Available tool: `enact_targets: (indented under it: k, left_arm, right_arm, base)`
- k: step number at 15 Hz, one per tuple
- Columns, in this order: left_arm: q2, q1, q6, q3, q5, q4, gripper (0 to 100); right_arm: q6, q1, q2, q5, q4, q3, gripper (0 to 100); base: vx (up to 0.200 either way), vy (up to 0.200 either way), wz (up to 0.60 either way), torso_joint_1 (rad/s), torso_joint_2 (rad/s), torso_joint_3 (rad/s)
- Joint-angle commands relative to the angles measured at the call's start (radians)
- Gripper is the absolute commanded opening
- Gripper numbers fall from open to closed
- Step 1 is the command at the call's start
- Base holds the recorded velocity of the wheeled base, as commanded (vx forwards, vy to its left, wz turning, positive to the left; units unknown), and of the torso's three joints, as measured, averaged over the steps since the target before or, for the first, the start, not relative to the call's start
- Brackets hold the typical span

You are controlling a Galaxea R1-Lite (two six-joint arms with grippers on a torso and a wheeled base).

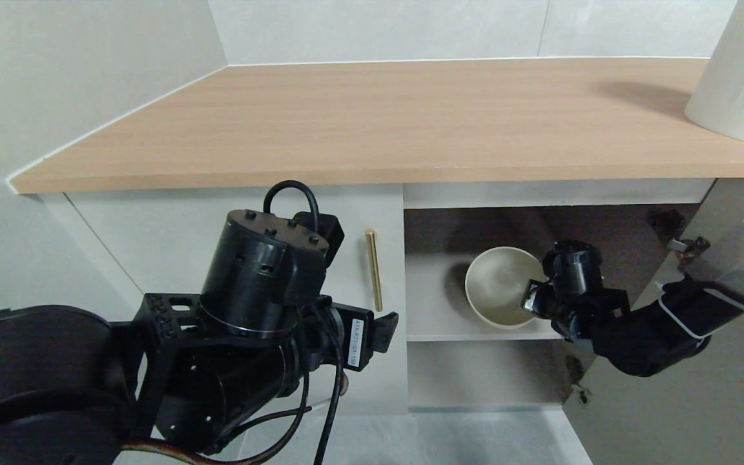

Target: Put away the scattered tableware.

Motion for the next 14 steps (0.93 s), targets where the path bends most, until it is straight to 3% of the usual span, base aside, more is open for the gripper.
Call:
enact_targets:
  k: [1,4,5,10,13,14]
  left_arm:
    - [0.002,0.000,-0.002,0.000,0.000,-0.002,100]
    - [0.003,0.000,-0.002,0.000,0.000,-0.002,100]
    - [0.003,0.000,-0.002,0.000,0.000,-0.002,100]
    - [0.005,0.003,-0.002,0.000,0.000,-0.002,100]
    - [-0.014,0.061,-0.009,-0.003,-0.003,-0.003,100]
    - [-0.063,0.124,-0.013,0.003,-0.021,0.003,100]
  right_arm:
    - [0.000,-0.001,0.007,0.000,-0.001,-0.002,0]
    - [0.000,-0.001,0.008,0.000,0.001,-0.001,0]
    - [0.000,-0.001,0.010,0.002,0.001,0.001,100]
    - [0.000,0.002,-0.001,0.006,0.001,0.009,100]
    - [0.000,0.010,-0.113,0.078,0.033,0.070,100]
    - [0.000,0.025,-0.237,0.135,0.145,0.102,100]
  base:
    - [0.000,0.000,0.00,0.000,0.00,0.000]
    - [0.000,0.000,0.00,0.000,0.00,0.000]
    - [0.000,0.000,0.00,0.000,0.00,0.000]
    - [0.000,0.000,0.00,0.000,0.00,0.000]
    - [0.000,0.000,0.00,0.000,0.00,0.000]
    - [0.000,0.000,0.00,0.000,0.00,0.000]
